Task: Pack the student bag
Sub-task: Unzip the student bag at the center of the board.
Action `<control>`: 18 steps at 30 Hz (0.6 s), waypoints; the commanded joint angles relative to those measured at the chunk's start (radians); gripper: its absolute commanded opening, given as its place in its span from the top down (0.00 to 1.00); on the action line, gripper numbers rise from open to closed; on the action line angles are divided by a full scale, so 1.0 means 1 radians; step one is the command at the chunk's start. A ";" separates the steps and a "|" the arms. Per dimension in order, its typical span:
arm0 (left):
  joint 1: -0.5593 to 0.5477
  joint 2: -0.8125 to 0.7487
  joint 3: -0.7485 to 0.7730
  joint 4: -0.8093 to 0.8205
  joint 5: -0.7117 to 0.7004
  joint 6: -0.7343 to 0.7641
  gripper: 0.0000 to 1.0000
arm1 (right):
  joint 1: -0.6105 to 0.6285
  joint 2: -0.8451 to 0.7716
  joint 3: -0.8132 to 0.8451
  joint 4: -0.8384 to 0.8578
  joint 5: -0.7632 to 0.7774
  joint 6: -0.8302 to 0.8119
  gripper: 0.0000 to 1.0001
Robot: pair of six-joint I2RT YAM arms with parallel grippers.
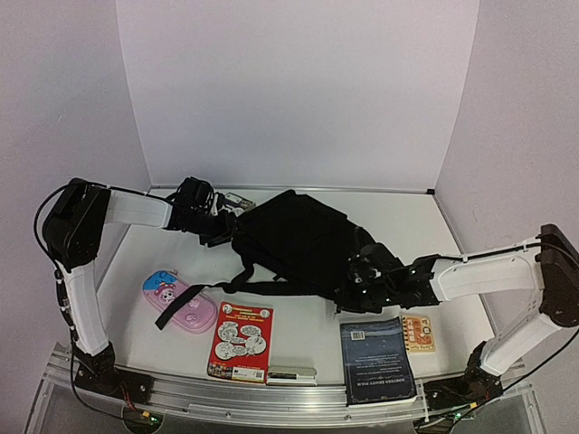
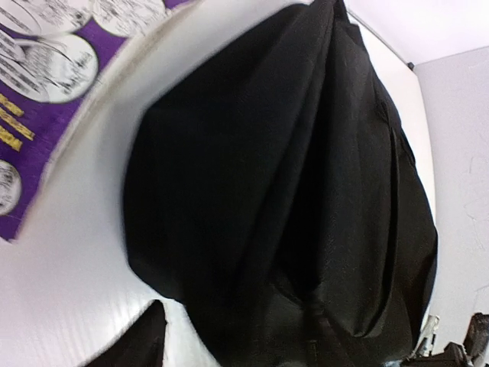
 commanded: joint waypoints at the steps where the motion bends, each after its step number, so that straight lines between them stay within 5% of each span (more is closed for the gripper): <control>1: 0.007 -0.162 -0.028 0.027 -0.122 0.138 0.26 | 0.001 -0.077 0.065 -0.023 -0.081 -0.075 1.00; 7: -0.103 -0.327 -0.073 -0.023 -0.139 0.332 0.21 | 0.002 -0.100 0.091 0.016 -0.188 -0.104 1.00; 12: -0.301 -0.284 -0.026 -0.037 -0.074 0.513 0.20 | 0.002 -0.114 0.113 0.034 -0.194 -0.111 1.00; 18: -0.415 -0.201 0.008 0.010 -0.022 0.638 0.22 | 0.002 -0.120 0.102 0.035 -0.169 -0.074 1.00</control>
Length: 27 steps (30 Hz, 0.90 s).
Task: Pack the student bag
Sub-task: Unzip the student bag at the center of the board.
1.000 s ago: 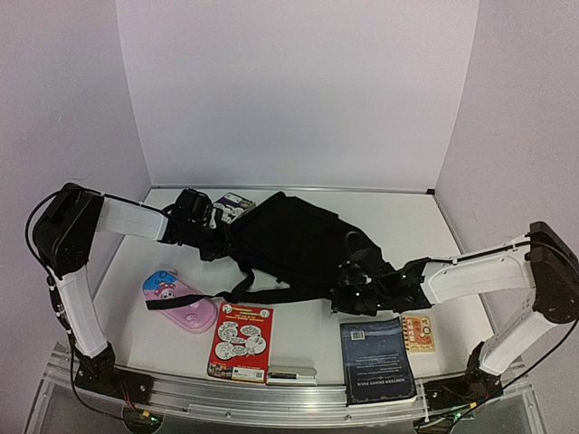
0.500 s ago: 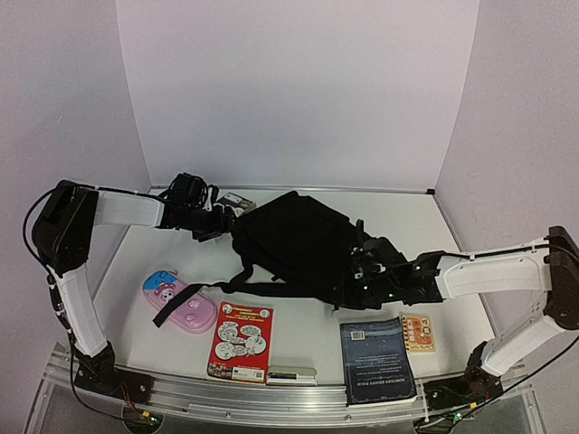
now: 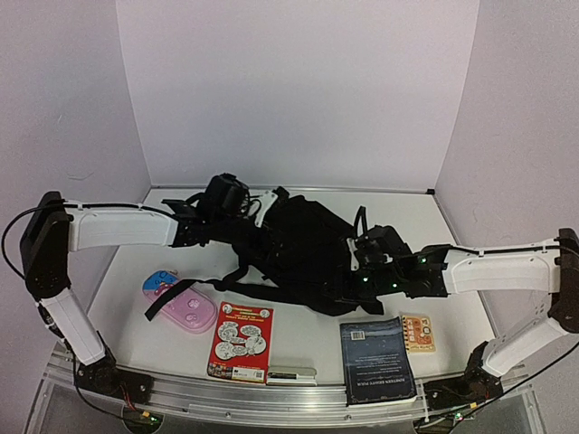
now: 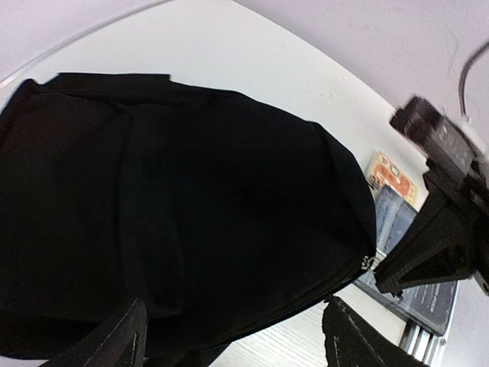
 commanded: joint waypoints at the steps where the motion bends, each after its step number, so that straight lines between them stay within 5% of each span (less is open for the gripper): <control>1: -0.046 0.048 0.032 0.048 0.058 0.142 0.22 | 0.002 -0.045 0.031 0.042 0.012 0.019 1.00; 17: -0.136 0.229 0.178 -0.024 0.069 0.141 0.31 | 0.002 -0.039 0.021 0.048 0.037 0.042 1.00; 27: -0.153 0.232 0.132 -0.024 0.074 0.090 0.85 | 0.002 -0.026 0.033 0.034 0.104 0.078 1.00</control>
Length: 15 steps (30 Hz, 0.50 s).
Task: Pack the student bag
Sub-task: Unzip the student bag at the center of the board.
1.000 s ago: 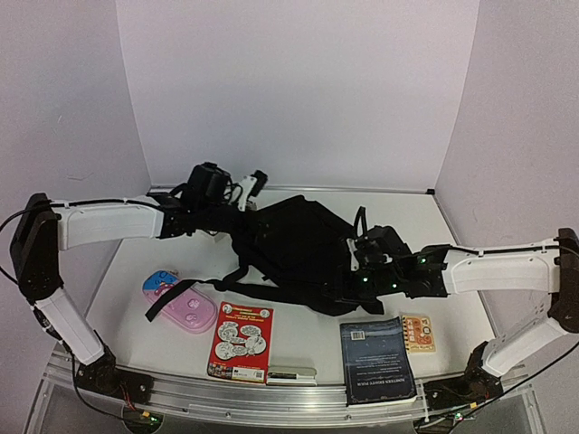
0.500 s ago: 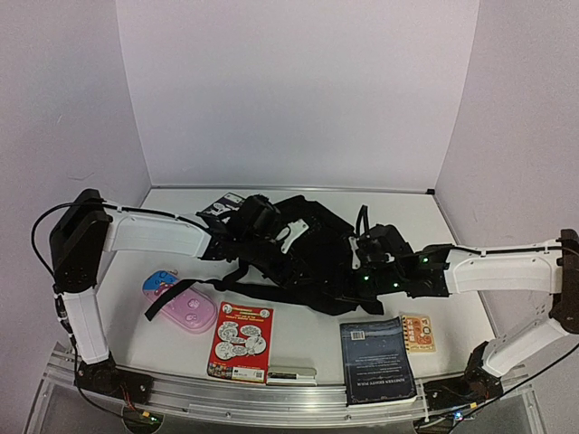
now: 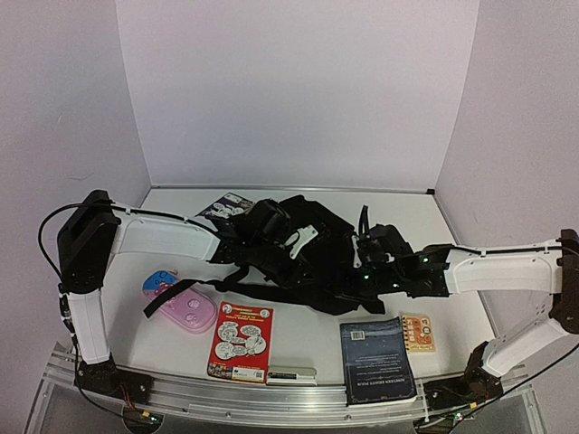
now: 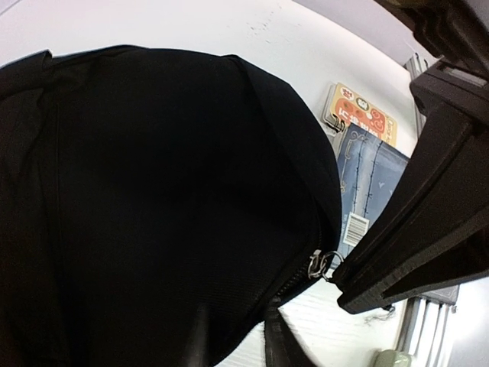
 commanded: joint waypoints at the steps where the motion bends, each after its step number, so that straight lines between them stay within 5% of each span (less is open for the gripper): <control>1: -0.009 0.006 -0.006 0.009 -0.003 -0.044 0.88 | 0.002 -0.015 0.035 0.029 0.052 0.022 1.00; 6: -0.012 0.000 -0.037 0.030 -0.016 -0.080 1.00 | -0.005 -0.007 0.058 -0.049 0.092 0.025 1.00; 15: -0.018 -0.073 -0.174 0.070 -0.158 -0.114 1.00 | -0.071 -0.023 0.094 -0.241 0.189 -0.017 1.00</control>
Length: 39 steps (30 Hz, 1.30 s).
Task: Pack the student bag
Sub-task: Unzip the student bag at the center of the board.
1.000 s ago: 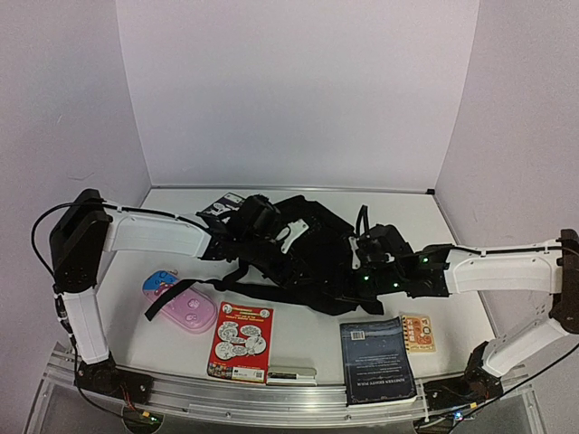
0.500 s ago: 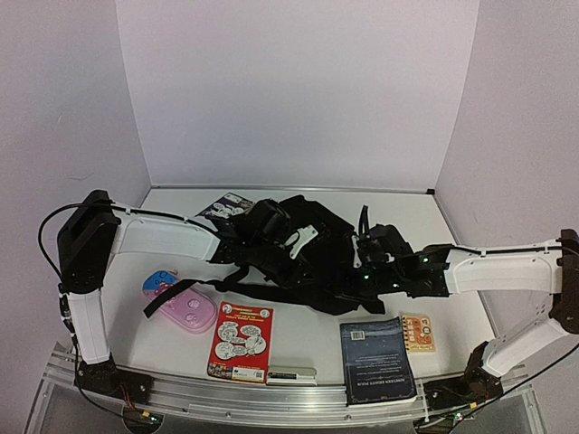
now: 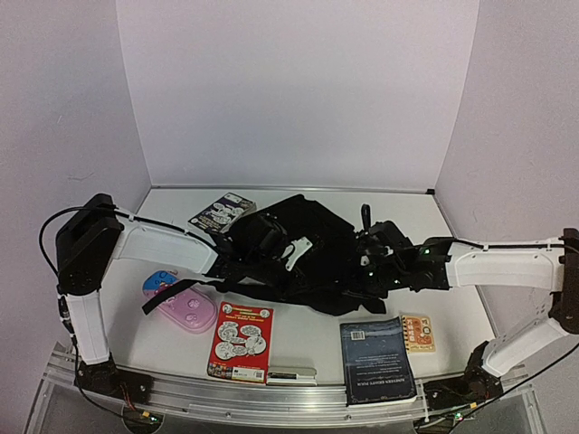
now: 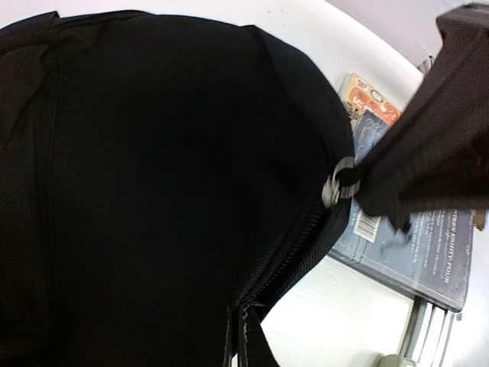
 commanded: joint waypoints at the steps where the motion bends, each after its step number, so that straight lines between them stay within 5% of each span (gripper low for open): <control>1: -0.001 -0.076 -0.085 -0.021 -0.129 -0.031 1.00 | -0.062 -0.026 0.049 -0.102 0.088 -0.039 1.00; 13: -0.001 -0.257 -0.309 0.011 -0.338 -0.127 1.00 | -0.298 0.018 0.006 -0.125 -0.075 -0.220 1.00; 19: -0.001 -0.302 -0.304 -0.022 -0.334 -0.170 0.99 | -0.314 0.022 0.030 -0.108 -0.248 -0.287 1.00; 21: -0.001 -0.306 -0.263 -0.029 -0.265 -0.189 0.92 | -0.313 0.004 0.025 -0.091 -0.312 -0.302 1.00; 24: -0.002 -0.272 -0.139 -0.067 -0.175 -0.210 0.61 | -0.313 -0.023 0.002 -0.038 -0.403 -0.304 1.00; 28: -0.028 -0.201 0.013 -0.116 -0.151 -0.192 0.38 | -0.313 -0.030 -0.004 -0.022 -0.446 -0.293 1.00; 33: -0.055 -0.098 0.143 -0.114 -0.073 -0.171 0.22 | -0.313 -0.047 -0.015 -0.005 -0.449 -0.286 1.00; 39: -0.081 0.024 0.258 -0.162 -0.066 -0.150 0.19 | -0.314 -0.060 -0.019 0.007 -0.440 -0.286 1.00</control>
